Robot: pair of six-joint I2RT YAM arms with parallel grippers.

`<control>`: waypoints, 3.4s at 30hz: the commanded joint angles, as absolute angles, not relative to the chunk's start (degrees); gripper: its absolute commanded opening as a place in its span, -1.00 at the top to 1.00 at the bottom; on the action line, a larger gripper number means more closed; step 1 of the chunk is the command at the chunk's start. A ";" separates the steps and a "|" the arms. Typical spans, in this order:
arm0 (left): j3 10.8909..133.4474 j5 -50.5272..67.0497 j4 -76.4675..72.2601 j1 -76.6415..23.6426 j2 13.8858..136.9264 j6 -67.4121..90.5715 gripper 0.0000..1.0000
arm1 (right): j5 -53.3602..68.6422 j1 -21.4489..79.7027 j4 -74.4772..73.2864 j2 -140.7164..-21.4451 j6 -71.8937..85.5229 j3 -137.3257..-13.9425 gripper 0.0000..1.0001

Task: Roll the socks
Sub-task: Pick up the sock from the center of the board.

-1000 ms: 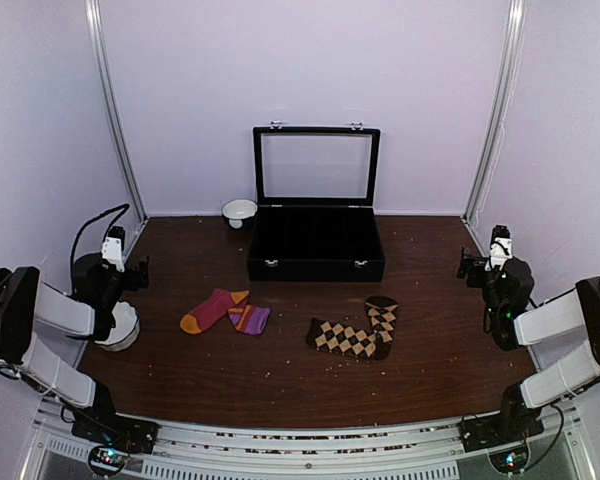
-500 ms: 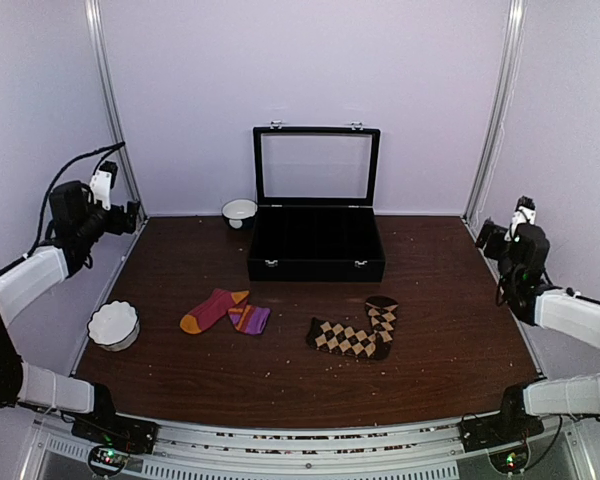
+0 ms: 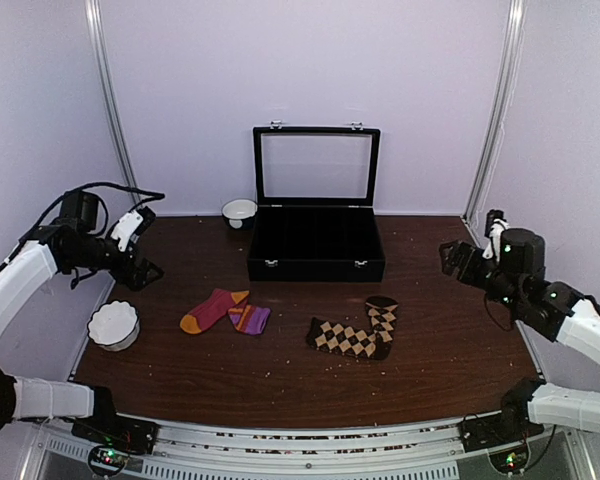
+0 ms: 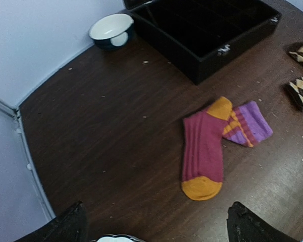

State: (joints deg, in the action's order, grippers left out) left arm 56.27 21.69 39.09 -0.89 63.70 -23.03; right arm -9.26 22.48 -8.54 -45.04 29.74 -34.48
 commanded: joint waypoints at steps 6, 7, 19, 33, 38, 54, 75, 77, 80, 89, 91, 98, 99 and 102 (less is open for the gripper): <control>56.39 20.76 46.69 -11.74 69.78 -25.53 -0.96 | -30.15 54.49 -23.09 -67.21 42.40 -42.99 -0.80; 56.76 20.88 46.90 -12.96 70.98 -25.43 -0.96 | -30.85 56.07 -24.57 -70.50 43.65 -45.23 -0.77; 59.20 20.44 47.08 -25.32 79.77 -24.69 -0.96 | -31.48 59.21 -30.43 -96.44 48.17 -59.74 -0.32; 58.11 15.63 47.64 -27.07 81.66 -26.72 -0.96 | -25.23 62.90 -25.96 -105.02 45.14 -69.15 -0.22; 56.13 14.08 48.00 -26.93 78.31 -26.84 -0.96 | -20.60 63.04 -23.07 -110.41 46.60 -75.07 -0.15; 58.00 15.39 52.66 -19.60 73.75 -29.14 -0.96 | -21.88 63.72 -33.76 -125.86 49.88 -90.67 0.13; 58.62 16.95 54.11 -18.87 73.43 -29.66 -0.96 | -22.85 63.58 -27.95 -112.02 44.83 -78.59 1.00; 58.45 16.89 54.14 -18.89 73.47 -29.79 -0.96 | -23.11 63.34 -27.73 -107.67 42.41 -76.75 1.00; 58.68 17.24 54.14 -18.85 73.55 -29.75 -0.96 | -22.57 62.58 -28.71 -101.89 38.20 -74.64 1.00; 59.67 17.05 54.32 -18.89 73.38 -29.75 -0.96 | -21.27 58.13 -35.60 -85.15 30.75 -73.63 1.00; 59.90 16.96 54.52 -18.90 73.54 -29.88 -0.96 | -20.26 56.95 -36.04 -82.33 29.43 -74.01 1.00; 60.63 16.96 54.98 -18.84 73.83 -29.87 -0.96 | -19.62 53.41 -40.22 -77.36 25.98 -77.84 1.00; 60.75 16.94 55.08 -18.85 73.83 -29.92 -0.96 | -19.45 52.70 -40.63 -76.88 25.45 -77.94 1.00; 61.06 16.72 55.32 -18.89 73.74 -29.92 -0.96 | -19.13 49.39 -42.20 -76.03 23.62 -78.11 1.00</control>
